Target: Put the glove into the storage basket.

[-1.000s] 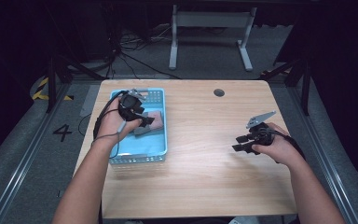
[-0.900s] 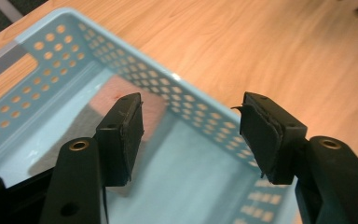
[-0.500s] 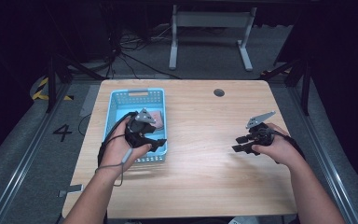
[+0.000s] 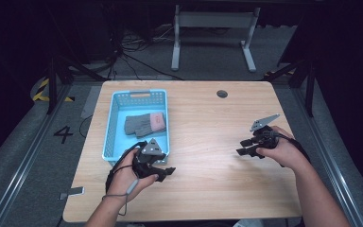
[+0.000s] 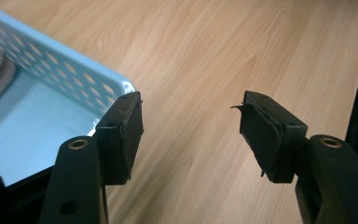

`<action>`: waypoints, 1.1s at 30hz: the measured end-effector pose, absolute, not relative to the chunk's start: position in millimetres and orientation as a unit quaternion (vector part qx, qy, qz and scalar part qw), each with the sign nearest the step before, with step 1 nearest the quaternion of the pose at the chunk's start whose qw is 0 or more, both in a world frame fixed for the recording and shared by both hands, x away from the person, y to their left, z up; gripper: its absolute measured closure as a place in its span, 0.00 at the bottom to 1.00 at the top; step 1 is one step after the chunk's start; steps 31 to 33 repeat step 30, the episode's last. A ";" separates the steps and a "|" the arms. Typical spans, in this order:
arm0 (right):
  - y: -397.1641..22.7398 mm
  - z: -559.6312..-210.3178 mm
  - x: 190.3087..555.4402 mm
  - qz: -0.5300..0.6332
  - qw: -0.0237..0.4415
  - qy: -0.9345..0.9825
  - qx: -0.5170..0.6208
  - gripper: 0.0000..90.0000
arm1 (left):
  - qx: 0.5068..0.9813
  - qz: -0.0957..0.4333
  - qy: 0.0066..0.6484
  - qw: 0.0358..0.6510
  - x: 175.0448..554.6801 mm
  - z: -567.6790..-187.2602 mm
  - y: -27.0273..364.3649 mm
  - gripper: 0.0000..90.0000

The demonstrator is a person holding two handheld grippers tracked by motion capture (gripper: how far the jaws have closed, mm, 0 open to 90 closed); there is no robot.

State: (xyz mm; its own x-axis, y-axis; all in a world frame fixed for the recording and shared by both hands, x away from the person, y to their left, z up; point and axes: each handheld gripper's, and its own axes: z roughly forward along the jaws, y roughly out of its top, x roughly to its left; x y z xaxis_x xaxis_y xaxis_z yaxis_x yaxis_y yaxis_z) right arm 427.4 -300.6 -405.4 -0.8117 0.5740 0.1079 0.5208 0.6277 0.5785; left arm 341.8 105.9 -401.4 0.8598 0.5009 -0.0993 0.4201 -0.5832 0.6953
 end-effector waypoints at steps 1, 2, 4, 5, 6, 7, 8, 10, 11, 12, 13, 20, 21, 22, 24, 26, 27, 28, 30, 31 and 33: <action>-300.3 -405.5 427.3 0.306 0.043 0.901 0.304 0.61 | 0.890 0.048 0.256 0.373 340.7 -405.9 105.1 0.44; -300.1 -405.7 427.3 0.306 0.043 0.902 0.303 0.61 | 0.892 0.042 0.252 0.373 339.7 -410.1 104.5 0.43; -299.6 -406.4 427.0 0.304 0.041 0.902 0.305 0.61 | 0.893 0.041 0.249 0.373 338.2 -419.2 104.2 0.43; -299.3 -406.9 427.1 0.303 0.041 0.902 0.305 0.61 | 0.893 0.039 0.249 0.372 337.3 -423.8 103.9 0.43; -299.0 -407.4 427.1 0.302 0.041 0.903 0.304 0.61 | 0.895 0.040 0.247 0.370 336.6 -428.5 103.9 0.43; -298.8 -407.9 427.1 0.301 0.041 0.903 0.303 0.61 | 0.896 0.037 0.246 0.368 335.8 -433.5 103.9 0.43; -298.4 -408.2 426.9 0.301 0.040 0.903 0.303 0.61 | 0.896 0.032 0.245 0.369 335.2 -438.6 103.8 0.43; -297.9 -409.0 426.6 0.300 0.040 0.904 0.303 0.61 | 0.894 0.027 0.243 0.375 334.2 -448.7 103.3 0.43; -297.7 -409.3 426.5 0.298 0.040 0.904 0.303 0.61 | 0.895 0.020 0.240 0.377 334.3 -452.9 102.4 0.43; -297.8 -409.6 426.6 0.298 0.040 0.905 0.301 0.61 | 0.895 0.016 0.237 0.377 334.1 -456.5 100.7 0.43; -297.6 -409.8 426.5 0.298 0.040 0.905 0.300 0.61 | 0.897 0.020 0.232 0.376 334.1 -459.0 99.0 0.43; -297.5 -412.2 426.0 0.295 0.038 0.906 0.302 0.61 | 0.901 0.031 0.239 0.359 334.6 -462.5 94.5 0.42; -297.9 -412.4 426.3 0.295 0.039 0.906 0.302 0.61 | 0.901 0.032 0.241 0.358 334.7 -462.6 94.7 0.42; -298.2 -412.5 426.3 0.295 0.039 0.905 0.302 0.61 | 0.902 0.033 0.243 0.356 334.7 -462.6 94.7 0.42; -298.3 -412.7 426.2 0.295 0.039 0.906 0.302 0.61 | 0.902 0.038 0.246 0.353 334.3 -462.1 94.2 0.42; -298.4 -412.8 426.3 0.295 0.039 0.906 0.302 0.60 | 0.902 0.037 0.247 0.353 334.2 -461.9 94.0 0.41; -298.4 -412.8 426.3 0.295 0.040 0.905 0.303 0.60 | 0.902 0.037 0.247 0.352 334.1 -461.9 94.0 0.41; -298.4 -412.8 426.3 0.295 0.040 0.905 0.303 0.60 | 0.902 0.036 0.247 0.352 334.0 -461.9 94.0 0.41; -298.4 -412.9 426.2 0.295 0.040 0.906 0.303 0.60 | 0.902 0.036 0.246 0.352 334.1 -461.9 94.0 0.41; -298.4 -412.9 426.2 0.295 0.040 0.906 0.303 0.60 | 0.902 0.036 0.246 0.352 334.1 -461.9 94.0 0.41; -298.4 -412.9 426.2 0.295 0.040 0.906 0.303 0.60 | 0.902 0.036 0.246 0.352 334.1 -461.9 94.0 0.41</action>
